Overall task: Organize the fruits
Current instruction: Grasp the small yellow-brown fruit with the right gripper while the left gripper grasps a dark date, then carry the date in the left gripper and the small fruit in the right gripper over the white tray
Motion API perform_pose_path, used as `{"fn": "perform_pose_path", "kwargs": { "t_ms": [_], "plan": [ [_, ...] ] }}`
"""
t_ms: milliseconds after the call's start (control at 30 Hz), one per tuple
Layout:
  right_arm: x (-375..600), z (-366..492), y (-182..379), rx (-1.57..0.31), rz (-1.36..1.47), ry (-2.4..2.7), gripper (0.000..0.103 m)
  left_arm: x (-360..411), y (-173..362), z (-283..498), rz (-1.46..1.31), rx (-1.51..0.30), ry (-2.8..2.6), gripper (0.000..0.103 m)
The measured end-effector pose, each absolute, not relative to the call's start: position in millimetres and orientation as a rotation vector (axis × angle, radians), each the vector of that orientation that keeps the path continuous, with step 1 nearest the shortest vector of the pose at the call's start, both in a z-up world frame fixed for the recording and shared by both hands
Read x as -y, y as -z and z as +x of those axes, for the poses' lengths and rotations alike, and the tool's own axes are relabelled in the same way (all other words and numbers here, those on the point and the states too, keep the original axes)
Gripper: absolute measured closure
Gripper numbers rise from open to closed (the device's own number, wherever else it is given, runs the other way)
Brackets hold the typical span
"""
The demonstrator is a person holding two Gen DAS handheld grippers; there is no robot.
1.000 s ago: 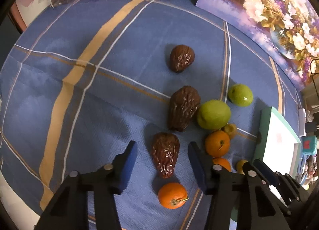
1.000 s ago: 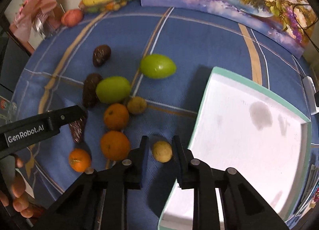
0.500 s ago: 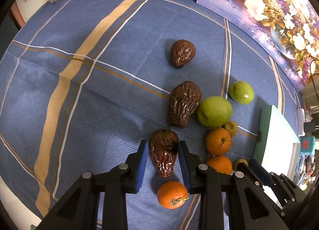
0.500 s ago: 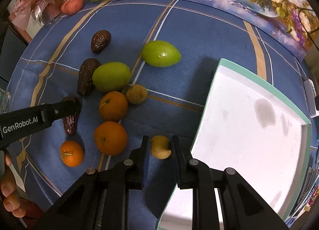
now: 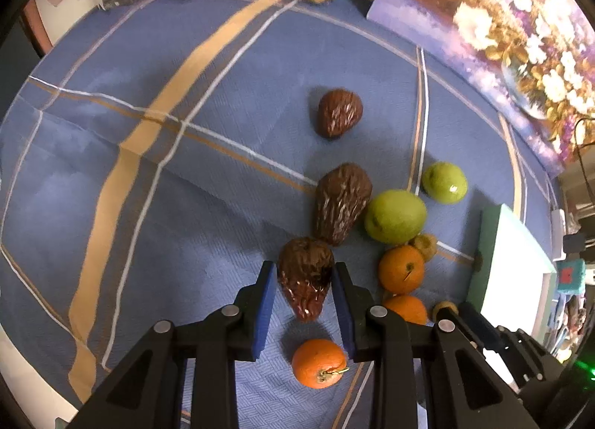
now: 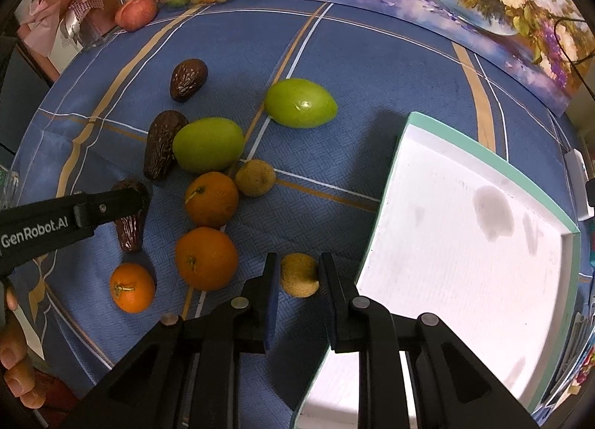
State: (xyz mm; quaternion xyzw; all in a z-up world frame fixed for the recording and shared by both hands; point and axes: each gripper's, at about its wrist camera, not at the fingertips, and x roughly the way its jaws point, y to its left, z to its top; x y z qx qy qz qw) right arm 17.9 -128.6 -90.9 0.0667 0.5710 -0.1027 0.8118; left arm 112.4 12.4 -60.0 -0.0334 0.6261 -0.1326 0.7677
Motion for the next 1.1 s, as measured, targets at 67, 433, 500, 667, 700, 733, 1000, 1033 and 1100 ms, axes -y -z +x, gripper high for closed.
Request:
{"fn": "perform_pose_path", "kwargs": {
  "t_ms": [67,433,500,667,700,733,1000,1033,1100],
  "plan": [
    [130,16,88,-1.209,0.152,0.211,0.082,-14,51,112,-0.077,-1.332,0.294,0.073],
    [139,-1,40,-1.072,0.198,0.2,0.082,-15,14,107,-0.106,-1.227,0.351,0.076],
    [144,-3,36,-1.063,0.207,0.204,0.082,-21,17,112,-0.134,-1.234,0.349,0.076],
    [151,-8,39,-1.066,0.232,0.218,0.082,-33,31,120,-0.152,-1.269,0.308,0.073],
    [154,-8,41,-1.072,0.237,0.224,0.082,-34,34,122,-0.156,-1.273,0.297,0.062],
    [154,-9,42,-1.075,0.242,0.227,0.082,-36,39,125,-0.164,-1.281,0.283,0.052],
    [158,-10,44,-1.079,0.261,0.223,0.082,-35,75,140,-0.188,-1.323,0.249,0.049],
    [158,-9,44,-1.08,0.262,0.222,0.082,-37,78,141,-0.225,-1.323,0.266,0.049],
    [157,-9,45,-1.083,0.262,0.222,0.082,-39,82,144,-0.289,-1.331,0.287,0.052]
  ]
}}
